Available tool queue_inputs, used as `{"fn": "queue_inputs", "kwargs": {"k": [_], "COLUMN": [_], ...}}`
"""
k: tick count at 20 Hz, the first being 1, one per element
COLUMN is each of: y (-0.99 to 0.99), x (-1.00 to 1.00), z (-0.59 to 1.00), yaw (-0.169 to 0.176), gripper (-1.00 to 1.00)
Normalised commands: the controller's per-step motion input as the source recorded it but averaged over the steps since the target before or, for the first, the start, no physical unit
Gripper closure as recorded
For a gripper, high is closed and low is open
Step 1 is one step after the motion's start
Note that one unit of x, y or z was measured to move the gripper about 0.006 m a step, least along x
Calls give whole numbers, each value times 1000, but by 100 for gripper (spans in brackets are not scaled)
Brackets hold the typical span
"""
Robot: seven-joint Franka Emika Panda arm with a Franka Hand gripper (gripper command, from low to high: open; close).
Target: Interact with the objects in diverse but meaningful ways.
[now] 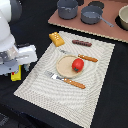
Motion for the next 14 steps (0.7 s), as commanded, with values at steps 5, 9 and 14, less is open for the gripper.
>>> {"fn": "queue_inputs", "kwargs": {"k": [5,9,14], "y": [-243,-217,-194], "x": [0,0,0], "z": [-253,-234,-113], "yaw": [0,0,0], "gripper": [100,100,100]}}
